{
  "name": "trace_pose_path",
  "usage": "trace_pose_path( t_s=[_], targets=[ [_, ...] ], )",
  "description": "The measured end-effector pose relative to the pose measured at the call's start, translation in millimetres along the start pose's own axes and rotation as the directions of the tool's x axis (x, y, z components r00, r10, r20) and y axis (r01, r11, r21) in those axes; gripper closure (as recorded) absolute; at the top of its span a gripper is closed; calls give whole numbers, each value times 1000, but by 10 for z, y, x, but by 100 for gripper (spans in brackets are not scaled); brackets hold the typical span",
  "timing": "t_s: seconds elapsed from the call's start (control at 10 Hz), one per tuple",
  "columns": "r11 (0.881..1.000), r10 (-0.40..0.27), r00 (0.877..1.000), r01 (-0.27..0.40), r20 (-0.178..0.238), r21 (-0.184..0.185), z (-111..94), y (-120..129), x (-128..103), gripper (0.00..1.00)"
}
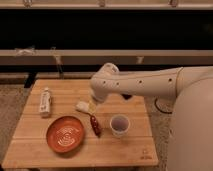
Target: Drag the ceramic bowl in a circle
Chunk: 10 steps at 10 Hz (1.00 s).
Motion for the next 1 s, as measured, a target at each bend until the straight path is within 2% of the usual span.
trace_pose_path(
  t_s=[0.1, 0.2, 0.3, 0.5, 0.7, 1.0],
  targets=[
    [999, -27, 1000, 27, 5, -17, -5, 159, -88, 20],
    [996, -66, 998, 66, 11, -52, 20, 377, -275, 20],
    [993, -78, 997, 78, 12, -84, 78, 477, -387, 20],
    [988, -92, 996, 90, -5, -122, 213, 608, -440, 20],
    [986, -100, 995, 97, -18, -135, 398, 738, -514, 20],
    [991, -32, 999, 28, -27, -133, 554, 713, -473, 20]
  ],
)
